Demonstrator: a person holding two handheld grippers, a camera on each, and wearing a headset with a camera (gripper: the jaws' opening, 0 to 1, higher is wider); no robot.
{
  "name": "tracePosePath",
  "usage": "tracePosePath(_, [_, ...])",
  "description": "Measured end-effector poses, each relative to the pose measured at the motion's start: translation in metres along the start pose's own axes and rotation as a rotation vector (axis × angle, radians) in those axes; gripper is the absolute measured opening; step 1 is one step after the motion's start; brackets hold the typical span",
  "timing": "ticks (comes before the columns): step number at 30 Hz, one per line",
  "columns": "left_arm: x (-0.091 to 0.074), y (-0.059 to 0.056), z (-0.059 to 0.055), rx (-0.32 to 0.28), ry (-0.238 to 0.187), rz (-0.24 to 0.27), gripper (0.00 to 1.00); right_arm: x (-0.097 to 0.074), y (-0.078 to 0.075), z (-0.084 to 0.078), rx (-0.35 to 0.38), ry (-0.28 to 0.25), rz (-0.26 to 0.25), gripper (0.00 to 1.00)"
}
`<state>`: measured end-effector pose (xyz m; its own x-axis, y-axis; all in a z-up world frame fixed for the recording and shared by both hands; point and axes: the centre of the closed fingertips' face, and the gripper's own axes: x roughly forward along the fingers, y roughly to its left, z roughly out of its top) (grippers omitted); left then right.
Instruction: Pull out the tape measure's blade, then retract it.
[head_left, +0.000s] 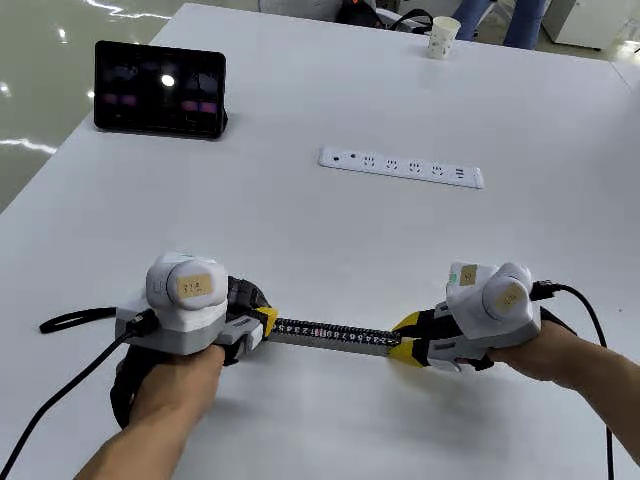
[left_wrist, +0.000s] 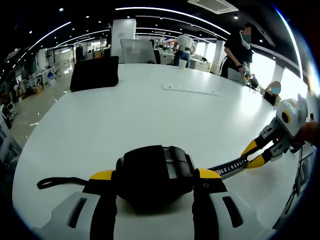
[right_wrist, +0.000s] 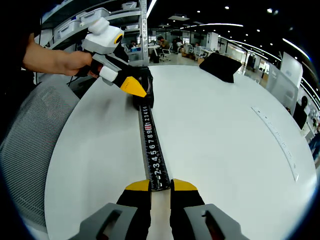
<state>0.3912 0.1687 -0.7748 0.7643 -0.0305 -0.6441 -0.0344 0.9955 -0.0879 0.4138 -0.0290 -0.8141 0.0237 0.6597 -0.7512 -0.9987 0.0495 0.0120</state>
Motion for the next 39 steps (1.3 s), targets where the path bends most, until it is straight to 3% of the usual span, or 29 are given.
tracePosePath(39, [-0.001, 0.001, 0.0, -0.009, 0.004, -0.007, 0.56, 0.028, 0.005, 0.032, -0.01, -0.041, 0.017, 0.11])
